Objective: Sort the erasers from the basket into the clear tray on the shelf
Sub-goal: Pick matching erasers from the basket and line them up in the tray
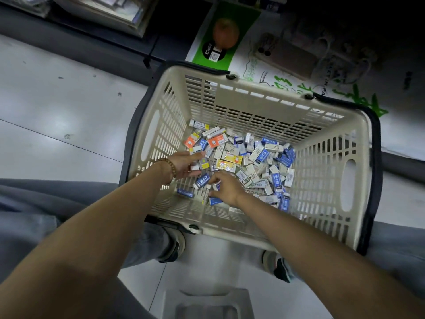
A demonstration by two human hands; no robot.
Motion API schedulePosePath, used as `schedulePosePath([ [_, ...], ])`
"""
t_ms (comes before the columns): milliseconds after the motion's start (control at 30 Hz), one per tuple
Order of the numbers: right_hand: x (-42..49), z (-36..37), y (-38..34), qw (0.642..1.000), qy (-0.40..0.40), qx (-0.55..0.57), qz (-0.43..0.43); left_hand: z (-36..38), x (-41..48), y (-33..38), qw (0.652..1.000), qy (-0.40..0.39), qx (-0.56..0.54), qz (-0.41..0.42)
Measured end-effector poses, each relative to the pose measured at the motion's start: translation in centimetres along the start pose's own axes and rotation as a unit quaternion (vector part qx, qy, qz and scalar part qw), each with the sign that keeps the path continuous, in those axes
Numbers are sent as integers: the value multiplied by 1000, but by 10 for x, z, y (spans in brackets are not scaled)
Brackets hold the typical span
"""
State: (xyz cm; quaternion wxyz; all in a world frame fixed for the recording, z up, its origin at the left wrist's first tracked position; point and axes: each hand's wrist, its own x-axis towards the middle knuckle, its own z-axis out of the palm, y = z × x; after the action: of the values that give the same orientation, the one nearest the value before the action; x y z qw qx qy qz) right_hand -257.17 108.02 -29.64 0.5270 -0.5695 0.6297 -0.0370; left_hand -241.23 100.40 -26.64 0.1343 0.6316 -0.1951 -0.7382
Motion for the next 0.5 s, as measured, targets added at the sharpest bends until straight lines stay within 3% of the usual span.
schedulePosePath([
  [200, -5, -9, 4, 996, -22, 79, 39, 2, -7, 3, 1000, -2, 20, 12],
  [267, -11, -19, 4, 997, -19, 59, 42, 5, -13, 7, 1000, -8, 16, 21],
  [367, -27, -58, -3, 997, 3, 61, 48, 18, -28, 20, 998, -21, 19, 51],
  [500, -62, -141, -38, 990, 40, 127, 39, 43, -63, 62, 989, -95, 61, 95],
])
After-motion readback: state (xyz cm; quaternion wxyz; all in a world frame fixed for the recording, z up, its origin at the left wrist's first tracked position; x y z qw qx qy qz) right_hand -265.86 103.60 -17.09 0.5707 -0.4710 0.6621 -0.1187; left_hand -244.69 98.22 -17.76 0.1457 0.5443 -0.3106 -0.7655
